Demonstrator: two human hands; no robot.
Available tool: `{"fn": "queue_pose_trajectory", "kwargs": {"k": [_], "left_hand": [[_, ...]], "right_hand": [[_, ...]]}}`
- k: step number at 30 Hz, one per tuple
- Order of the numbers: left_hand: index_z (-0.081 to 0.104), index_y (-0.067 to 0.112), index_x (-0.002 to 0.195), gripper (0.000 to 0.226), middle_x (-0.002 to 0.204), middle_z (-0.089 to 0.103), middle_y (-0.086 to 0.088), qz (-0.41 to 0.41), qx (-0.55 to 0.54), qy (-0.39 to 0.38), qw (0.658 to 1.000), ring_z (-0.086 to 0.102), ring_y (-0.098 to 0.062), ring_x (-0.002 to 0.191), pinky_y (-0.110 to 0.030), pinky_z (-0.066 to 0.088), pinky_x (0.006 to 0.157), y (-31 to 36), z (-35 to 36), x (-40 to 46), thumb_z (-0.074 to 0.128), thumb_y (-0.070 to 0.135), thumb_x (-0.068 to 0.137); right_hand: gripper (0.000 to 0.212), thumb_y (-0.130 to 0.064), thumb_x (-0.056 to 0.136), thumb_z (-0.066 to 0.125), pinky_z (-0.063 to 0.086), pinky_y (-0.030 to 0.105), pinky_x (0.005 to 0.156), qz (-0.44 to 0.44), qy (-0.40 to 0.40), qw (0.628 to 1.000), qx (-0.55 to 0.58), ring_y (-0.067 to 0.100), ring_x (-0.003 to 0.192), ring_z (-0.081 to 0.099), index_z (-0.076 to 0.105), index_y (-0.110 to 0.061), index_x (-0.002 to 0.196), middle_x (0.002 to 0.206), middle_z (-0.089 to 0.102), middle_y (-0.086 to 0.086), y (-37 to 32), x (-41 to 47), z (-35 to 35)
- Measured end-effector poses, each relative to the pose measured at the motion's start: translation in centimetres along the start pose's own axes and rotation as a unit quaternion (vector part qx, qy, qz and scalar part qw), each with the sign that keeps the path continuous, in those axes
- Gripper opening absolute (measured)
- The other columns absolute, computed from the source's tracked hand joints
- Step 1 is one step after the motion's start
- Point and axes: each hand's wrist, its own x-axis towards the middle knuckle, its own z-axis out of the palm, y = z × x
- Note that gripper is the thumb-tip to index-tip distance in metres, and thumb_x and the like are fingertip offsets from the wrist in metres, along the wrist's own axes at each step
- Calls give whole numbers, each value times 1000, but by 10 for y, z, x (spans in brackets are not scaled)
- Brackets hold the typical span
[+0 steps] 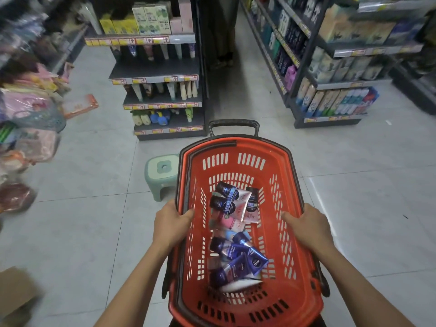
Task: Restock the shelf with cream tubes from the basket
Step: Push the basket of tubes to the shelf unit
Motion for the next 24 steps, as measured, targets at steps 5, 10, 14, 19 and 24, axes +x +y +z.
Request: {"fn": "queue_pose_trajectory", "kwargs": {"k": [5,10,14,19,24], "left_hand": [[61,27,121,44,100,78,6,-1,3,-6,1000,79,-15,76,-47,66,81,19,-6,47,73,56,90],[59,27,122,43,99,78,6,-2,16,-8,1000,79,-16,76,-47,66,80,41,0,95,72,54,91],[58,26,122,44,99,78,5,-9,17,-4,1000,79,-17,76,-48,66,81,72,12,139,73,54,92],[56,26,123,46,99,77,5,-14,13,11,1000,79,-16,75,-47,67,79,120,34,196,74,54,91],[57,28,123,49,97,78,7,-29,7,31,999,79,-14,74,-47,67,77,172,60,251,73,59,89]], "right_hand": [[39,-54,94,67,49,28,62,2,4,1000,2,12,71,66,56,-20,109,93,67,-2,-30,36,2],[39,-55,93,68,49,28,62,7,0,1000,9,11,71,66,56,-22,110,93,67,-3,-48,82,5],[37,-55,92,68,57,35,72,4,-4,1000,8,16,76,68,58,-22,106,93,70,-3,-63,139,3],[39,-56,90,69,62,44,79,-17,-16,1000,12,20,79,71,62,-21,106,93,72,-2,-84,230,-15],[35,-55,87,71,61,43,76,-37,-21,999,13,22,77,70,64,-22,98,89,73,-1,-105,320,-49]]}}
